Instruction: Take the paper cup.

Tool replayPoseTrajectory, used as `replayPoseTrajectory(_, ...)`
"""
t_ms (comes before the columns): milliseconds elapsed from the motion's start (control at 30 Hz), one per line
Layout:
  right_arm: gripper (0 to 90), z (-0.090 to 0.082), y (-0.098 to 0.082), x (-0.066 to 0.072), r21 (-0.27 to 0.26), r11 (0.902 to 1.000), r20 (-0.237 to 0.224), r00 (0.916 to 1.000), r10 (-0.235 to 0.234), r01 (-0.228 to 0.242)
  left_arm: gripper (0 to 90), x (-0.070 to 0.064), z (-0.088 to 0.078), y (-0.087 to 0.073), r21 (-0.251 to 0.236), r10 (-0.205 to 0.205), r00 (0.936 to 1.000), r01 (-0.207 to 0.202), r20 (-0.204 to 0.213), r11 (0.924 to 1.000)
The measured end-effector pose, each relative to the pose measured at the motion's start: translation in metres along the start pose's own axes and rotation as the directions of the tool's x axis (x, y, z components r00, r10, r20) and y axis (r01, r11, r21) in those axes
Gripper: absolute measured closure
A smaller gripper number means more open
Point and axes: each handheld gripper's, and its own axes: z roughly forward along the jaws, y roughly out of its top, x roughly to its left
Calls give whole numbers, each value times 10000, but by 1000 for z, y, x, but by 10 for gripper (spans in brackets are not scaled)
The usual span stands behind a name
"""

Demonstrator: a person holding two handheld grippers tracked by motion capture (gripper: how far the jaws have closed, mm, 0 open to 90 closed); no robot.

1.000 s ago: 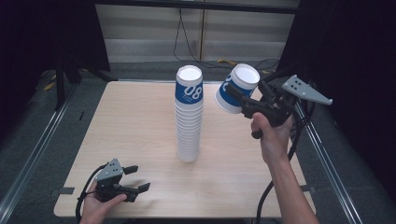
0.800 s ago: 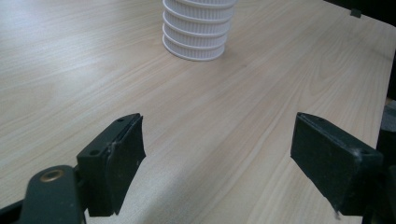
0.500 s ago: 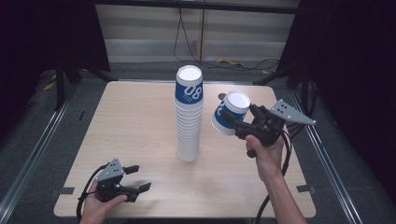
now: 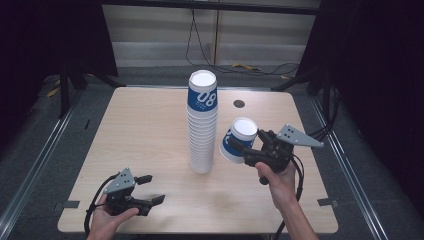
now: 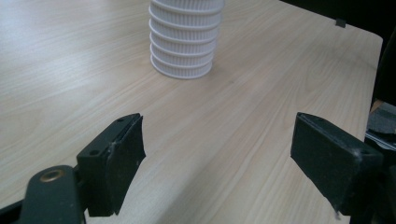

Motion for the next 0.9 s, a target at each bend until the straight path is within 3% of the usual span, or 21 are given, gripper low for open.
replayPoseTrajectory(200,266,2,-9,2,109,9998,-300,9994,182,-179,163,-5,1,9,-169,77,9999,-75,143,9998)
replayPoseTrajectory(433,267,8,-23,10,441,9988,-572,9981,234,-209,159,-16,12,22,-152,697,9969,-692,365,9975)
replayPoseTrajectory(633,267,11,-31,15,481,9987,-709,9973,195,-161,159,-24,26,34,-233,682,9947,-666,769,9975)
replayPoseTrajectory(900,267,18,-51,21,720,9970,-1011,9943,340,-268,166,-33,36,42,-705,683,9923,-612,1034,9956)
